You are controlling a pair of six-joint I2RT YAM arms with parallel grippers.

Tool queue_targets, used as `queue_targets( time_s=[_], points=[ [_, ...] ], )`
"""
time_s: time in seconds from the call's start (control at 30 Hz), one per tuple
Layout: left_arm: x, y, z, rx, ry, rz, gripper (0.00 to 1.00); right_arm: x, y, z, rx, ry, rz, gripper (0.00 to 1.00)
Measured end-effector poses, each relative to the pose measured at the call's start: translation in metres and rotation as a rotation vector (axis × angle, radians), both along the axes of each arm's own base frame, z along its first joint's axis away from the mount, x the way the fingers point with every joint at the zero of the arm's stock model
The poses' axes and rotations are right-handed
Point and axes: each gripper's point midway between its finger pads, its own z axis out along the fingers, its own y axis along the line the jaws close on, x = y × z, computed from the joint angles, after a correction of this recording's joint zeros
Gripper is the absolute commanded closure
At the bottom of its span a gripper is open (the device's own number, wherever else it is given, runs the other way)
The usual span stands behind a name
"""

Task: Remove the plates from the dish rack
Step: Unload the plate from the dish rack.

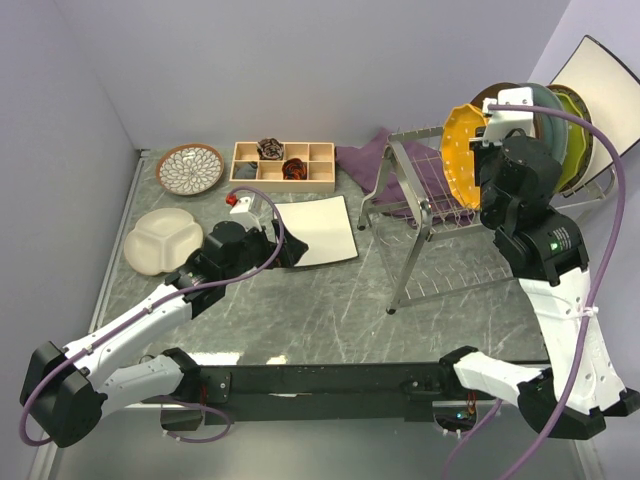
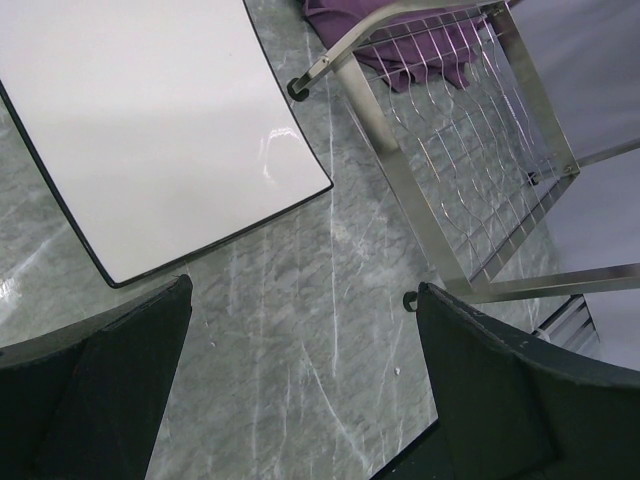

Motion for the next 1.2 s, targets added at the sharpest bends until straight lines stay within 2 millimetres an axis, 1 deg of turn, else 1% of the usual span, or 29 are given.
queue_targets(
  time_s=[0.13,0.53,0.87,0.97,1.2],
  points=[
    [0.0,0.0,0.0,0.0,0.0,0.0,0.01,0.0,0.005,0.002,-0.018,-0.001,0.045,1.0],
    [0.0,-0.001,0.001,-0.008,0.0,0.001,0.01,0.0,0.008,0.007,-0.1,-0.029,0.098,1.0],
    [0.0,-0.001,0.002,-0.021,0.008,0.008,0.0,0.005,0.01,0.023,-0.157,-0.083,0.118,1.0],
    [-0.001,-0.001,0.006,-0.033,0.006,0.011,0.01,0.005,0.01,0.028,-0.163,-0.1,0.116,1.0],
    [-0.003,0.0,0.018,-0.072,-0.004,0.018,0.01,0.0,0.008,0.048,-0.166,-0.177,0.107,1.0]
  ],
)
